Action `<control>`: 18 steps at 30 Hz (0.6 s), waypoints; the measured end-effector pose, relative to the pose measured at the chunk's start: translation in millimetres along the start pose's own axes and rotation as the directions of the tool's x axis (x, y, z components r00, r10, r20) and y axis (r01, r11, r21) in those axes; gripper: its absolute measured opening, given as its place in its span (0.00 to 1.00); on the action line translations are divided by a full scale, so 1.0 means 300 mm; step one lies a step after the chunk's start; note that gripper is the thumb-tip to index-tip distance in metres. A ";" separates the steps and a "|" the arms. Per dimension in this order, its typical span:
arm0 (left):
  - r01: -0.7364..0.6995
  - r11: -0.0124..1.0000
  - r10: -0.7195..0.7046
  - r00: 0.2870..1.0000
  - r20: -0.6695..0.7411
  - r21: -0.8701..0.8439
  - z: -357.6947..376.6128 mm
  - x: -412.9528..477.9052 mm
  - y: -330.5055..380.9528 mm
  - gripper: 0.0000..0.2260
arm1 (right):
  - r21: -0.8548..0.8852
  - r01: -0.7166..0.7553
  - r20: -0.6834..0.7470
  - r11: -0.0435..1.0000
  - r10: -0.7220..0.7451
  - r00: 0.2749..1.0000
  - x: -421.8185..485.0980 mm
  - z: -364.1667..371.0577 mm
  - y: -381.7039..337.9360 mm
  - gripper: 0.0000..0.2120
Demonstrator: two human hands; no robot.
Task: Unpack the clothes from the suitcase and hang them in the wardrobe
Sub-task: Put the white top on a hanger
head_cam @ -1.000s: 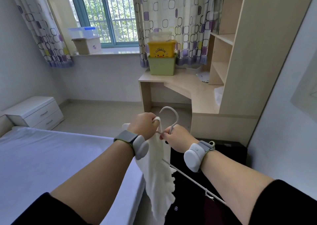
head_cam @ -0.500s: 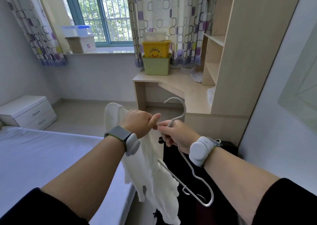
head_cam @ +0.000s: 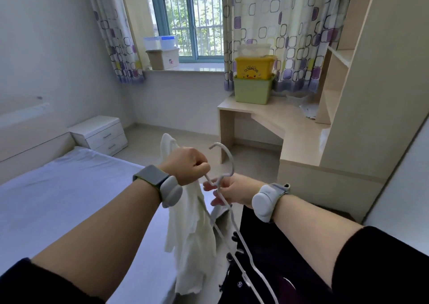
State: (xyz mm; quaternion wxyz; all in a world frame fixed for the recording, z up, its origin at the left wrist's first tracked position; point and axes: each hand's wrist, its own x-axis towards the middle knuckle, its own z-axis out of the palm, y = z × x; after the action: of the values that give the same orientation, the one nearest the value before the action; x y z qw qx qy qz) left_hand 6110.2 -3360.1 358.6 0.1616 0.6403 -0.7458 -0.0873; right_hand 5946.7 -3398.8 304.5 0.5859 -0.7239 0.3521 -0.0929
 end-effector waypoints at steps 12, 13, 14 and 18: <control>0.099 0.987 -0.108 0.992 -0.069 -0.125 0.000 -0.117 0.021 0.13 | -0.319 0.187 0.188 0.929 -0.131 0.973 0.076 0.087 0.007 0.04; 0.116 0.984 -0.127 0.988 -0.082 -0.134 0.005 -0.127 0.019 0.12 | -0.305 0.203 0.226 0.930 -0.137 0.965 0.070 0.090 0.009 0.01; 0.128 0.981 -0.141 0.987 -0.083 -0.145 0.007 -0.131 0.020 0.12 | -0.311 0.207 0.240 0.928 -0.134 0.962 0.069 0.090 0.016 0.03; 0.154 0.975 -0.168 0.983 -0.080 -0.158 0.014 -0.143 0.017 0.12 | -0.393 0.203 0.235 0.897 -0.116 0.965 0.067 0.098 0.038 0.13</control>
State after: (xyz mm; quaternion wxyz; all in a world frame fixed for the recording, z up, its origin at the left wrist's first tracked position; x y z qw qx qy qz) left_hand 6109.4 -3317.5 350.9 0.2368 0.6879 -0.6743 -0.1266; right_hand 5972.8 -3389.1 279.8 0.4431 -0.8636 0.2405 0.0112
